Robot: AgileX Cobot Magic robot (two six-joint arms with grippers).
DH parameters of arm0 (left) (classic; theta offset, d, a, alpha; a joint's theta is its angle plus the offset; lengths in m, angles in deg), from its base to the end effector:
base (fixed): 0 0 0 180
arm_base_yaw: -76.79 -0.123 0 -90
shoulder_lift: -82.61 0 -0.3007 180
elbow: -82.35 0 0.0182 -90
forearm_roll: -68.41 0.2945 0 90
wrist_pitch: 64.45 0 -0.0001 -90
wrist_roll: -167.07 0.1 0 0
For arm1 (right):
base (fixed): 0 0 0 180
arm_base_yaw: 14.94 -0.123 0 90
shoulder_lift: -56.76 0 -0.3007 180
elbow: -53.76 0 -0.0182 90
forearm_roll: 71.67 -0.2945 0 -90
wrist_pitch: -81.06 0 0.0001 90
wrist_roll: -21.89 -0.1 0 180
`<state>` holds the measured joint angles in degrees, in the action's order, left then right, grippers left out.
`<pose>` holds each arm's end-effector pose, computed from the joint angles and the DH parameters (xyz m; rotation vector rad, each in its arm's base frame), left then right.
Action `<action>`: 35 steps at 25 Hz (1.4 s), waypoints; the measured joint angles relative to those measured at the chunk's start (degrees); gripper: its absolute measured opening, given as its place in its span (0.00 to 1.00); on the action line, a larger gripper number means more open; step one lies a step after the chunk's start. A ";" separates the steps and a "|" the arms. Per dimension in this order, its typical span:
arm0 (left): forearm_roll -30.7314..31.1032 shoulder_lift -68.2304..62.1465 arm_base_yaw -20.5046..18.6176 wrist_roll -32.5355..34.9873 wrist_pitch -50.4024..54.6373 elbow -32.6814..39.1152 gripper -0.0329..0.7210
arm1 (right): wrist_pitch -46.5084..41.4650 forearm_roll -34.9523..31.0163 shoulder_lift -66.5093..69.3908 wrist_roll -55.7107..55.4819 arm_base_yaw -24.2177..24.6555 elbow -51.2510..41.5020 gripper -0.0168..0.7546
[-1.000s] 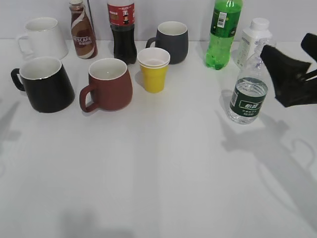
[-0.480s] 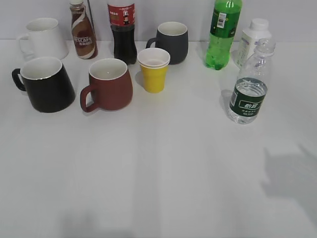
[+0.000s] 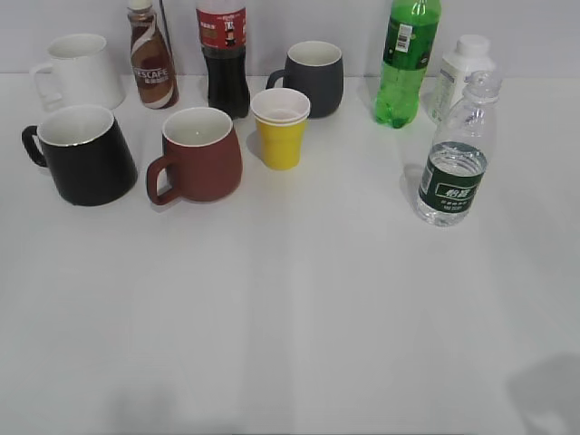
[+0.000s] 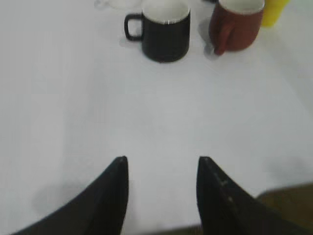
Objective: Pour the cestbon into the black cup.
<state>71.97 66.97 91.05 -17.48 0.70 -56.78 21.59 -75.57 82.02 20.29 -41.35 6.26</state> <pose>0.0314 -0.0022 0.3293 0.1741 2.1168 -0.1194 0.0671 0.0399 0.2889 -0.4904 2.2764 0.3331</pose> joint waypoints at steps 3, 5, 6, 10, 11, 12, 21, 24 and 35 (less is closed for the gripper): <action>-0.07 5.49 0.00 0.52 4.08 3.02 0.51 | -1.82 -0.47 -1.39 0.85 0.00 0.00 0.76; -0.12 8.08 0.00 0.66 4.83 3.54 0.51 | -1.51 -0.45 -2.60 1.19 0.00 -0.32 0.76; -0.12 8.53 0.00 0.66 4.89 3.54 0.51 | -1.13 -0.45 -3.19 1.60 0.00 -0.83 0.76; -0.66 8.66 0.00 0.71 1.62 4.37 0.51 | -0.86 -0.45 -4.42 1.60 0.00 -1.26 0.76; -1.21 8.66 0.00 0.71 -0.56 5.12 0.51 | -0.69 -0.45 -4.48 1.60 0.00 -1.26 0.76; -1.98 8.66 0.00 1.07 -2.20 5.91 0.51 | -0.58 -0.45 -4.48 1.60 0.00 -1.26 0.76; -3.56 8.66 0.00 2.18 -3.87 6.58 0.45 | -0.20 -0.45 -4.48 1.60 0.00 -1.29 0.76; -3.56 8.66 0.00 2.18 -3.89 6.58 0.42 | -0.16 -0.45 -4.48 1.60 0.00 -1.29 0.75; -3.16 8.66 -7.98 2.18 -3.89 6.58 0.36 | -0.10 -0.50 -8.10 1.60 13.18 -1.29 0.74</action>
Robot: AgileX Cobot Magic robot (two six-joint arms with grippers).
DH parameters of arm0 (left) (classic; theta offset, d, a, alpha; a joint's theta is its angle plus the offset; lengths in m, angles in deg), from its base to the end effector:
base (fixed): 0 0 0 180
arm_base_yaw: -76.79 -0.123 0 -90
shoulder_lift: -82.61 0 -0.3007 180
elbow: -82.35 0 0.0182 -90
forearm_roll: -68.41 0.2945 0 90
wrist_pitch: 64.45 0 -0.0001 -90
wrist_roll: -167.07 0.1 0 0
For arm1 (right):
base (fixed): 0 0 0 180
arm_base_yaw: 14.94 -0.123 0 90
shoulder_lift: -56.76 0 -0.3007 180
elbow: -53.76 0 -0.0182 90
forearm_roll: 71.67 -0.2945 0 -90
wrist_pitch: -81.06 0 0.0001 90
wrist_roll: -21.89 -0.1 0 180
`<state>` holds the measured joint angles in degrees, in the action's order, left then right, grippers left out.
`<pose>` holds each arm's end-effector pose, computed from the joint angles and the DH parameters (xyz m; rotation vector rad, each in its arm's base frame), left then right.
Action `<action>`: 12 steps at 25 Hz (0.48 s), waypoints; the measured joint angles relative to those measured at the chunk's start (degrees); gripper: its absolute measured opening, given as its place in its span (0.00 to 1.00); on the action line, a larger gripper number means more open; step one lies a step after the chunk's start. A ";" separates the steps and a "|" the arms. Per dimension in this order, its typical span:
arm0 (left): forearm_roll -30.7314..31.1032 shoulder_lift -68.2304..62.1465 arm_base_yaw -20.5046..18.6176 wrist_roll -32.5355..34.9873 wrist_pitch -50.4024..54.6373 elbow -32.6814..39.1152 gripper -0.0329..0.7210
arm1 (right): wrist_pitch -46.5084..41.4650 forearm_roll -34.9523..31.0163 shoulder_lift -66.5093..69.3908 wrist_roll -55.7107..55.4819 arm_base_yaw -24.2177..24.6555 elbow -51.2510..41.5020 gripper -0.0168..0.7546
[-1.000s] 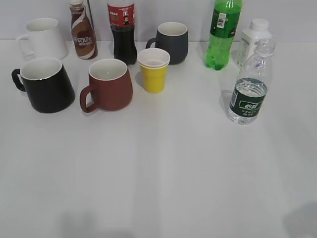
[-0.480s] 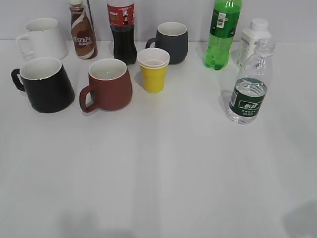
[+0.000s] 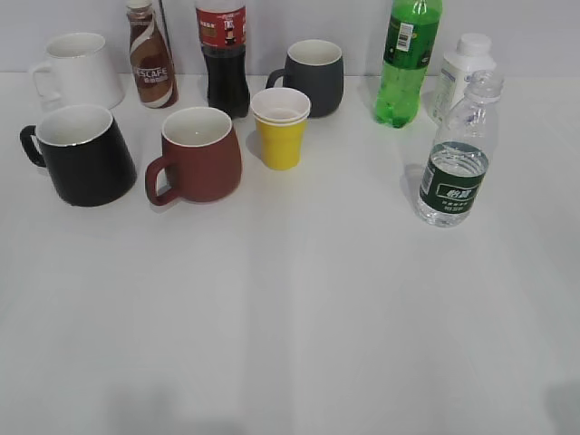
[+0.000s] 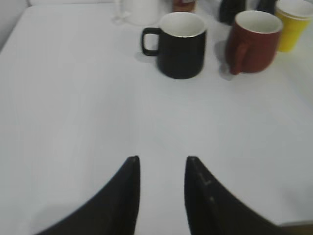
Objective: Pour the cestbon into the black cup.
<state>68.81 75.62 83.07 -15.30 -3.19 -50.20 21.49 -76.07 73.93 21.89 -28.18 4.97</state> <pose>0.0205 -0.0016 0.3022 0.0684 2.0193 -0.0875 0.0525 0.0191 0.2904 -0.2480 2.1829 0.2245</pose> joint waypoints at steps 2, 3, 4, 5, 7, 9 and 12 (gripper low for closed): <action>-0.40 0.00 -2.30 0.00 0.00 0.00 0.36 | 0.00 0.06 -3.91 0.00 3.04 0.00 0.74; -0.40 0.00 -2.97 0.06 0.00 0.00 0.36 | 0.00 0.06 -6.11 0.00 3.70 0.00 0.74; -0.40 0.00 -3.26 0.06 0.00 0.00 0.36 | 0.00 0.06 -7.96 0.00 4.04 0.00 0.74; -0.40 0.00 -3.43 0.06 0.00 0.07 0.36 | -0.05 -0.08 -9.36 0.00 4.34 0.00 0.74; -0.40 0.00 -3.55 0.06 -0.06 0.07 0.36 | 0.04 -0.10 -10.22 0.00 4.76 0.06 0.74; 0.14 0.00 -3.55 0.06 -0.01 0.11 0.36 | 0.04 -0.22 -10.26 0.00 5.02 0.06 0.74; -0.40 0.00 -3.60 0.06 -0.05 0.11 0.36 | 0.08 -0.26 -10.26 0.00 5.08 0.06 0.74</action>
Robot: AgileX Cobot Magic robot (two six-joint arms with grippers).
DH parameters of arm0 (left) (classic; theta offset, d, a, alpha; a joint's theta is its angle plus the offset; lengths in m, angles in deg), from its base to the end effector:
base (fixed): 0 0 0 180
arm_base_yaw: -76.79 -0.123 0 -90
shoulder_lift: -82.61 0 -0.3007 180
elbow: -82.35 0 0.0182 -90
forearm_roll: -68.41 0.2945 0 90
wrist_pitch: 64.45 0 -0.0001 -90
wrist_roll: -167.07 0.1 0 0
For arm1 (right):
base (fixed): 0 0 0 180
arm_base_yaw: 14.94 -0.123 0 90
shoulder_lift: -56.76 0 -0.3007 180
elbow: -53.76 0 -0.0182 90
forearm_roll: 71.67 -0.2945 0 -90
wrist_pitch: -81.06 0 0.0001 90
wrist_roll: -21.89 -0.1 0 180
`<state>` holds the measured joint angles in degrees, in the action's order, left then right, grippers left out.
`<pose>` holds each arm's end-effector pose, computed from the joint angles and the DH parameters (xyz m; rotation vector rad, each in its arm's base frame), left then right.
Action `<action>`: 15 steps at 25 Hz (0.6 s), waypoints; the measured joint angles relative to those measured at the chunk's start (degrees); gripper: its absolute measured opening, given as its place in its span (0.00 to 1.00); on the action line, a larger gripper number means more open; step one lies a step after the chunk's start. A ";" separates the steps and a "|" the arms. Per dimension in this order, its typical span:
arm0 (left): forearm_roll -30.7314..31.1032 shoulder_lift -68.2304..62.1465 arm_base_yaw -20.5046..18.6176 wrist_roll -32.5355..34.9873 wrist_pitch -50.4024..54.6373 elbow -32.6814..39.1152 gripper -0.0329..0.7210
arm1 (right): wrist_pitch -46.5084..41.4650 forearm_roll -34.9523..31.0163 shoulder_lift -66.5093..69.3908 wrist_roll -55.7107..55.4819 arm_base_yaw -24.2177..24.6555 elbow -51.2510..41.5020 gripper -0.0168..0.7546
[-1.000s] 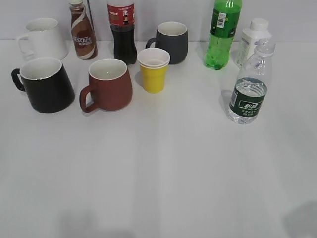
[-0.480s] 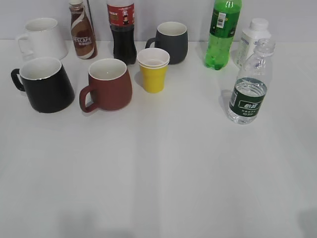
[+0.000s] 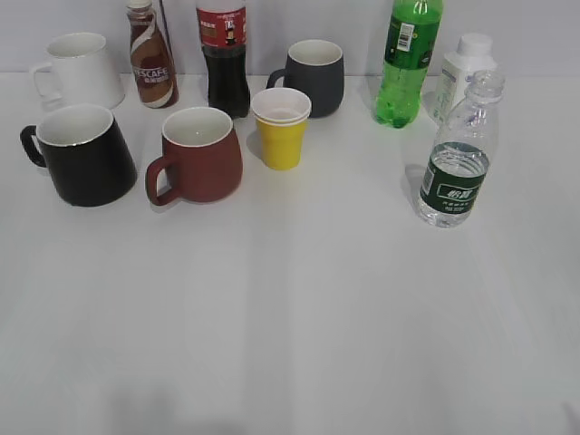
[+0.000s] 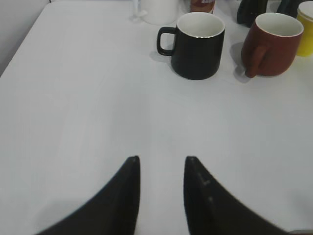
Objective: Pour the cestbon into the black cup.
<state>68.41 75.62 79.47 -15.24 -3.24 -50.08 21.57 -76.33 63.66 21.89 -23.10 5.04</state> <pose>0.0209 -0.0010 0.3016 0.0065 2.0210 -0.0552 0.0234 0.0104 0.2982 -0.1464 2.0061 0.1877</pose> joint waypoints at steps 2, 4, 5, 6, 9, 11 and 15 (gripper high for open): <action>0.54 0.00 0.00 0.00 0.00 0.00 0.36 | 0.00 -0.06 0.00 0.00 0.00 0.00 0.74; 0.00 0.00 0.00 0.00 0.00 0.00 0.36 | 0.00 -0.06 0.00 0.00 0.00 0.00 0.74; 0.00 0.00 0.00 0.00 0.00 0.00 0.36 | 0.00 0.01 0.00 0.39 0.00 0.00 0.74; 0.00 0.00 0.00 0.00 0.00 0.00 0.36 | 0.00 0.17 0.00 0.68 0.00 0.00 0.74; 0.00 0.00 0.00 0.00 0.00 0.00 0.36 | 0.00 0.28 0.00 1.08 0.00 0.00 0.74; 0.54 0.00 0.00 0.00 0.00 0.00 0.36 | 0.00 0.30 0.00 1.14 0.00 0.00 0.74; 0.00 0.00 0.00 0.00 0.00 0.00 0.36 | 0.00 0.30 0.00 1.31 0.00 0.00 0.74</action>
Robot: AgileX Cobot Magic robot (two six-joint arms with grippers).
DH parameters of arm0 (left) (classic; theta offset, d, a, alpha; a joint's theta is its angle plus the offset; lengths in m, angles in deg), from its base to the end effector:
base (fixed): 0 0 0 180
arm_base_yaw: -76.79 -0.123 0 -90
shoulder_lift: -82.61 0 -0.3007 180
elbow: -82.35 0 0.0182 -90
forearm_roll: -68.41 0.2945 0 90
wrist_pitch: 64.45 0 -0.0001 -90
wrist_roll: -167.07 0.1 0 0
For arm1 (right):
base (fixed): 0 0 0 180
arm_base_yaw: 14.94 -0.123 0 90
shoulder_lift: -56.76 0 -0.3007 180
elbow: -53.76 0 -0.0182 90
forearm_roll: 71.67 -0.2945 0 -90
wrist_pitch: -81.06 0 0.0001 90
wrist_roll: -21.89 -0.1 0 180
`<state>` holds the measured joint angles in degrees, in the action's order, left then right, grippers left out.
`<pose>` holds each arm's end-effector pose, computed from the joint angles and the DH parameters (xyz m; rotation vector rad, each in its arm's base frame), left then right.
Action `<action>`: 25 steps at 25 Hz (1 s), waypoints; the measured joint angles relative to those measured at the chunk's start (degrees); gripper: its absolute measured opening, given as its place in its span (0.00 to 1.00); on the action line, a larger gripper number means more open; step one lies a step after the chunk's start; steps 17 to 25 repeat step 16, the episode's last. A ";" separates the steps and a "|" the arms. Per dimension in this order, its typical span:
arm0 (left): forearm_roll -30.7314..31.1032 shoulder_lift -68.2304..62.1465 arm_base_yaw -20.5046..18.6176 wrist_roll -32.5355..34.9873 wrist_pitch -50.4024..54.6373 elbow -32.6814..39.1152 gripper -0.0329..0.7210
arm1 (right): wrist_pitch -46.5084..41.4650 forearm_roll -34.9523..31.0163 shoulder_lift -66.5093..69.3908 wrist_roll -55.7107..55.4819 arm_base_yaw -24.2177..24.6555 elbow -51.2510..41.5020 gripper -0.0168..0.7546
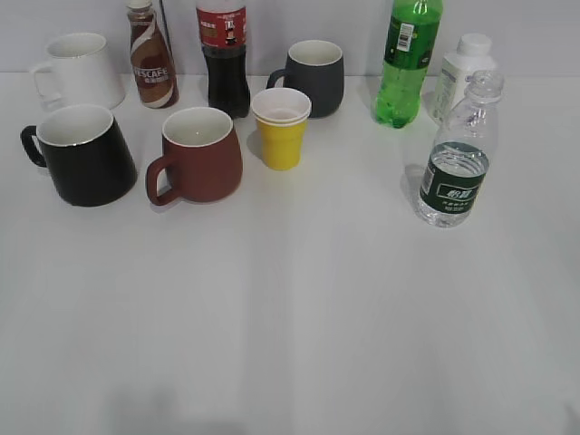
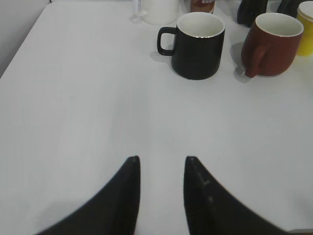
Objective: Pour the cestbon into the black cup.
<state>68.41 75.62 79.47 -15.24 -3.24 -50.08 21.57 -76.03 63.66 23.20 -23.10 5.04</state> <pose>0.0209 -0.0010 0.3016 0.0065 2.0210 -0.0552 0.0234 0.0100 0.2981 -0.1690 2.0036 0.1668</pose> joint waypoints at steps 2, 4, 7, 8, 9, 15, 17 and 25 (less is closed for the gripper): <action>0.00 0.00 0.00 0.00 0.00 0.00 0.36 | -0.05 0.00 0.00 0.00 0.00 0.00 0.74; 0.00 0.00 0.00 0.06 0.00 0.00 0.36 | -0.05 0.00 0.00 0.00 0.00 0.00 0.74; 0.00 0.00 0.00 0.06 0.00 0.00 0.36 | -0.05 0.00 0.00 0.00 0.00 0.00 0.74; 0.00 0.00 0.00 0.06 0.00 0.00 0.36 | -0.05 0.00 0.00 0.00 0.00 0.00 0.74; 0.54 0.00 0.00 0.06 0.00 0.00 0.36 | -0.05 0.00 0.00 0.00 0.00 0.00 0.74; 0.00 0.00 0.00 0.06 0.00 0.00 0.36 | -0.05 0.00 0.00 0.02 0.00 0.00 0.74; 0.54 0.00 0.00 0.06 0.00 0.00 0.36 | -0.05 0.00 0.00 0.02 0.00 0.00 0.74; 0.54 0.00 0.00 0.06 0.00 0.00 0.36 | -0.05 0.00 0.00 0.02 0.00 0.00 0.74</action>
